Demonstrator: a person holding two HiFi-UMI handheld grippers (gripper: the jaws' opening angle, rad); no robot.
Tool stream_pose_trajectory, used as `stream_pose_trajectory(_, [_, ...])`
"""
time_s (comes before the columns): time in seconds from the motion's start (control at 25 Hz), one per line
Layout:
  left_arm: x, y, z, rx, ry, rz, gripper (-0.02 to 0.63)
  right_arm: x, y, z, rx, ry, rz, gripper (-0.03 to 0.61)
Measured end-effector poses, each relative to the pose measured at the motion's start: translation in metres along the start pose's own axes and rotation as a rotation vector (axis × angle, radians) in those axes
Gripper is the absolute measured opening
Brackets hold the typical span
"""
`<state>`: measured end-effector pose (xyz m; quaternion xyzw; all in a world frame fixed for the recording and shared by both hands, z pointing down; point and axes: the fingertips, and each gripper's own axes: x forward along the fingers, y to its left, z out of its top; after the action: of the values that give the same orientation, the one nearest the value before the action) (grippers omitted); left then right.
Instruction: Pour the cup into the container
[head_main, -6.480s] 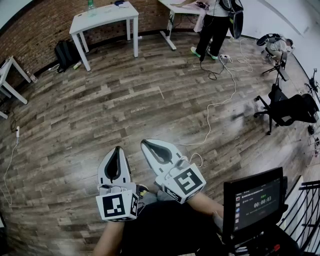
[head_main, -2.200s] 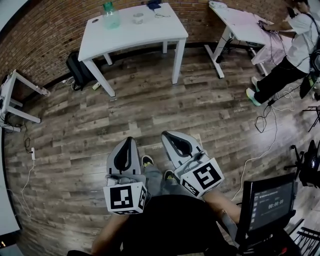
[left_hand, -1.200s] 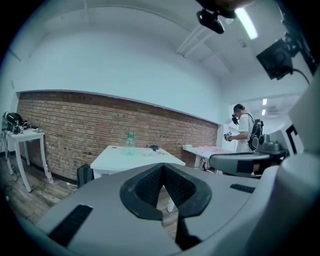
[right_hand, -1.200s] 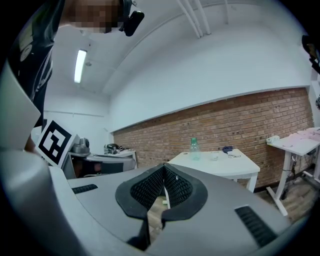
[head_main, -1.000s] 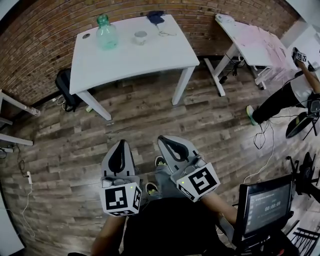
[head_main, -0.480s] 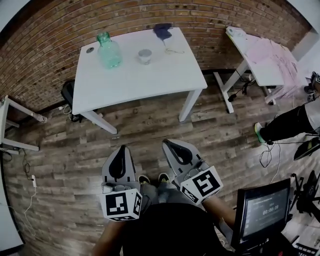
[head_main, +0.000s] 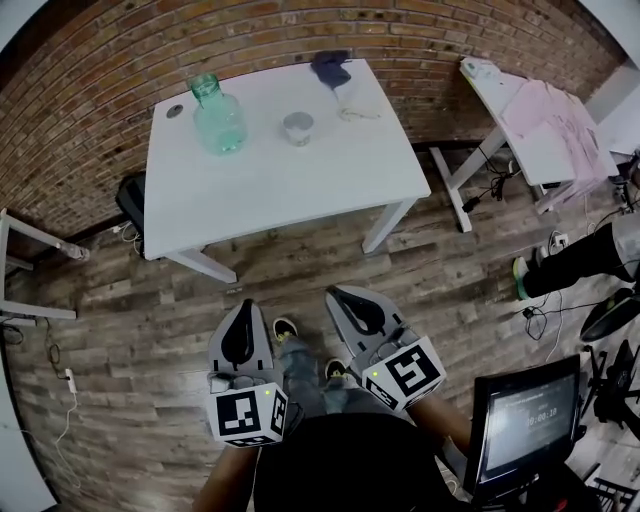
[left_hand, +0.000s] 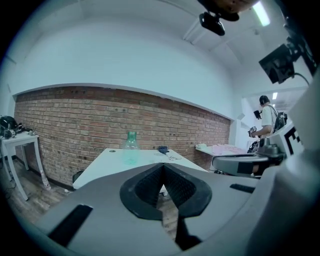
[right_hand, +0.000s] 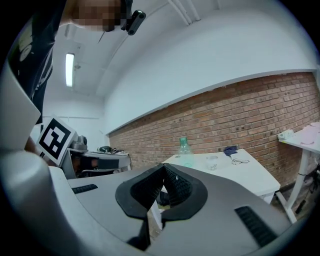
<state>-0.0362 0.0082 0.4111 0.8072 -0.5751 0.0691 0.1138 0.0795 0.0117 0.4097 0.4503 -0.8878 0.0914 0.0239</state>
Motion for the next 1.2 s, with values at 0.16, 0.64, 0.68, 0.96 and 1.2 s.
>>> stream_pose_trajectory(0.16, [0.039,0.027,0.008,0.001,0.006,-0.034,-0.003,0.048,-0.010,-0.002,0.018,0.033,-0.016,-0.002])
stream_pose_trajectory(0.64, [0.128,0.105,0.028,-0.009,0.027,-0.105,-0.003,0.160,-0.032,0.017,-0.001,0.069,-0.080,-0.002])
stream_pose_trajectory(0.68, [0.132,0.107,0.028,-0.009,0.029,-0.112,-0.003,0.163,-0.034,0.019,-0.001,0.066,-0.088,-0.002])
stream_pose_trajectory(0.96, [0.167,0.102,0.034,-0.004,0.051,-0.149,-0.003,0.183,-0.063,0.018,0.007,0.066,-0.115,-0.002])
stream_pose_trajectory(1.2, [0.216,0.095,0.040,-0.001,0.068,-0.144,-0.003,0.204,-0.108,0.023,0.022,0.058,-0.100,-0.002])
